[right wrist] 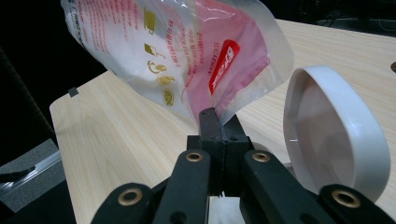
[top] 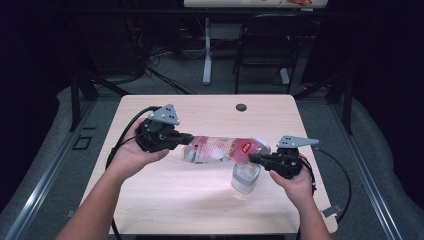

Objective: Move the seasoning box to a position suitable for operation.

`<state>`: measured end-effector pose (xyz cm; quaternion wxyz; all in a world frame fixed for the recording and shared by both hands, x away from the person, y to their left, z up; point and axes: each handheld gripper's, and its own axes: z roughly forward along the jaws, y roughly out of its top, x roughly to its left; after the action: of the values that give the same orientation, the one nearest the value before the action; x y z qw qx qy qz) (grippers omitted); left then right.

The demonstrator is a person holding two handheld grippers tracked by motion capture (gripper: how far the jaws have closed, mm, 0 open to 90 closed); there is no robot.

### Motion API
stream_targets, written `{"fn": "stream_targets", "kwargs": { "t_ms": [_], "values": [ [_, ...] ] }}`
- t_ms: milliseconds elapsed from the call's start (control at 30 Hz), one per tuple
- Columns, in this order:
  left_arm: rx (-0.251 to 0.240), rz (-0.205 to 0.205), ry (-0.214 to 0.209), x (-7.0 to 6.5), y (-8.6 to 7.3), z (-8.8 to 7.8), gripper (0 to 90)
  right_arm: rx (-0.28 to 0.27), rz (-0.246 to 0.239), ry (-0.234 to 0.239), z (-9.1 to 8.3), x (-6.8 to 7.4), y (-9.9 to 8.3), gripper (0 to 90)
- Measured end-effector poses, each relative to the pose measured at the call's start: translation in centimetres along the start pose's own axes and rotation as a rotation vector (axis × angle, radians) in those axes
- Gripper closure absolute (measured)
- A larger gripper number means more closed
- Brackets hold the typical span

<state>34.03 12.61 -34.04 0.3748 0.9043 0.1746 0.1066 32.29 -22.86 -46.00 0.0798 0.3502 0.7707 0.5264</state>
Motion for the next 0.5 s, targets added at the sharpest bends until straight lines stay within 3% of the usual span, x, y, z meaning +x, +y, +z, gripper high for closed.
{"fn": "stream_targets", "kwargs": {
  "t_ms": [100,500],
  "values": [
    [0.008,0.018,0.019,-0.09,0.22,-0.09,90.0,-0.002,0.003,0.000,-0.05,-0.09,-0.03,90.0],
    [0.010,0.026,0.016,0.08,0.50,-0.31,90.0,-0.005,0.009,0.002,-0.23,-0.26,-0.01,90.0]
  ]
}}
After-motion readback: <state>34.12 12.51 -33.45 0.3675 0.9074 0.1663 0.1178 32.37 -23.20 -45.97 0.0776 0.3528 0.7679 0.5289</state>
